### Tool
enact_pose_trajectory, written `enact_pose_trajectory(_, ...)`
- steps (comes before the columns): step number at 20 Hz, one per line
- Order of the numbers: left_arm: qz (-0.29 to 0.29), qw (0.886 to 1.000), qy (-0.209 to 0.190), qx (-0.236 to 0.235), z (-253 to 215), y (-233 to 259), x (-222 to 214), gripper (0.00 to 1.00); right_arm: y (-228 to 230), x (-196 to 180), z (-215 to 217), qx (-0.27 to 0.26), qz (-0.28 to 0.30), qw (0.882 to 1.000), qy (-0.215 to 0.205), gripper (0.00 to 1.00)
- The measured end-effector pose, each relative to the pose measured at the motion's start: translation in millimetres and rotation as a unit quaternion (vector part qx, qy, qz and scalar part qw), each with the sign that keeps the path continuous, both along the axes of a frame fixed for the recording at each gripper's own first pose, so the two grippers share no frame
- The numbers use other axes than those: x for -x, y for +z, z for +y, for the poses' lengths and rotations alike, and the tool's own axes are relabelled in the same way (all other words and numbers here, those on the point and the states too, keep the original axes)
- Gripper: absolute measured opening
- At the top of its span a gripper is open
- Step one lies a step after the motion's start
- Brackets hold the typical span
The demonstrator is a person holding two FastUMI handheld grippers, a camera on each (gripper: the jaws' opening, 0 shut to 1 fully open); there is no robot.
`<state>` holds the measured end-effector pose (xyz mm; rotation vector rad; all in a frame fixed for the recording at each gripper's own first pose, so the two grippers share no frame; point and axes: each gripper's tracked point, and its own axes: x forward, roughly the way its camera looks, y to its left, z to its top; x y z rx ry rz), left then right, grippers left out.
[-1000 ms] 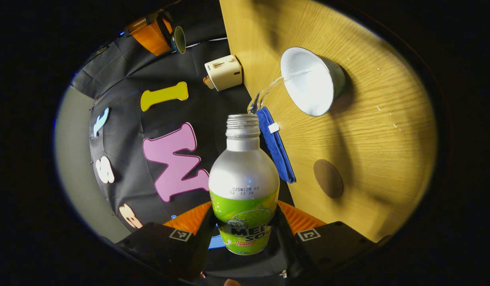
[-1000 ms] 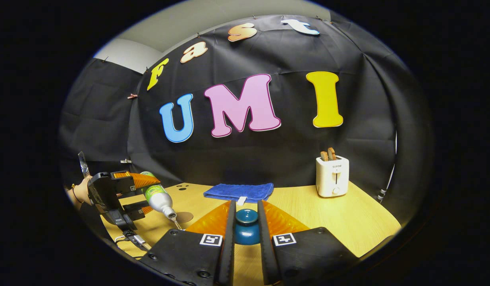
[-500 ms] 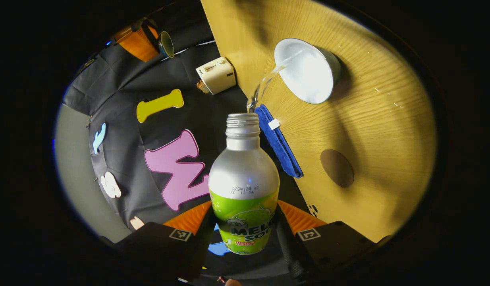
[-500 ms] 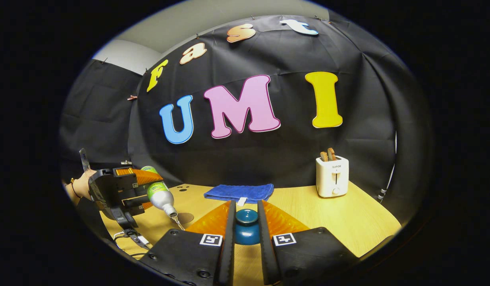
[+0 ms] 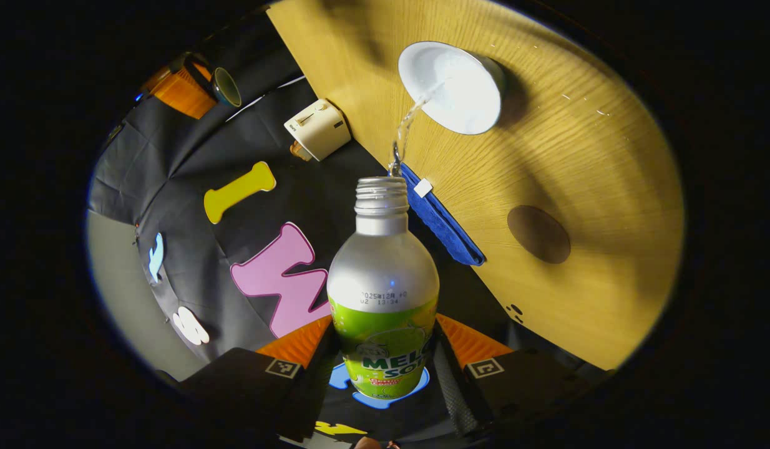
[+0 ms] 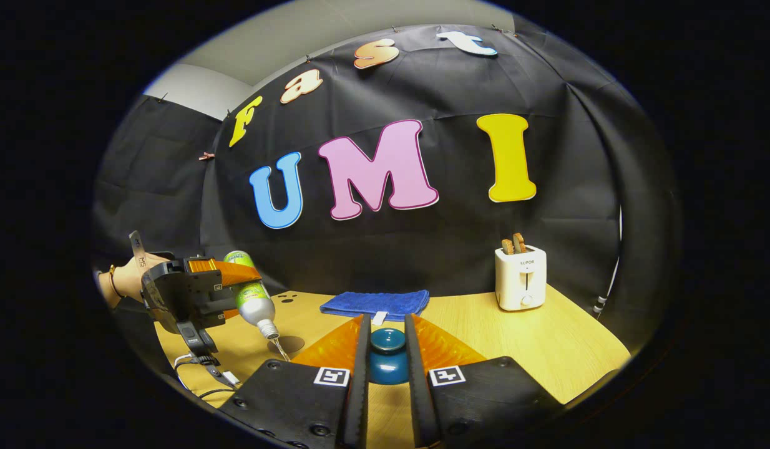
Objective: Open the teacup lid with one hand, grasp the water bottle and pour water into the teacup with the other hand; after pouring, place the water bottle on the coaster and then close the teacup lid.
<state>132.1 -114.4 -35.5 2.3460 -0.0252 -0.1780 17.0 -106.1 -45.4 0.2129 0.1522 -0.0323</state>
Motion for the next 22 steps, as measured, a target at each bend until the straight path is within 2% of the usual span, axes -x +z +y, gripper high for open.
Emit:
enact_pose_trajectory(5, -0.006, 0.998, -0.030, -0.060, -15.8, 5.9, 3.1, 0.82, 2.0, 0.8, 0.3, -0.002, -0.003, 1.000, 0.000, 0.32)
enact_pose_trajectory(11, -0.015, 0.991, -0.048, -0.122, -36.4, 15.5, 3.8, 0.82, 3.3, 1.5, 1.0, -0.004, -0.005, 1.000, 0.001, 0.32)
enact_pose_trajectory(14, -0.019, 0.990, -0.061, -0.128, -50.9, 18.2, 5.8, 0.82, 4.6, 1.7, 0.7, -0.005, -0.007, 1.000, 0.001, 0.32)
enact_pose_trajectory(19, -0.010, 0.993, -0.064, -0.095, -52.4, 9.0, 5.8, 0.81, 6.2, 2.3, -1.8, -0.006, -0.009, 1.000, -0.001, 0.32)
enact_pose_trajectory(20, -0.003, 0.996, -0.062, -0.066, -50.5, 3.5, 6.4, 0.81, 6.4, 2.1, -2.7, -0.006, -0.008, 1.000, -0.001, 0.32)
enact_pose_trajectory(22, 0.023, 0.998, -0.055, 0.027, -45.4, -12.3, 11.3, 0.82, 4.8, 2.3, -3.6, -0.006, -0.007, 1.000, -0.003, 0.32)
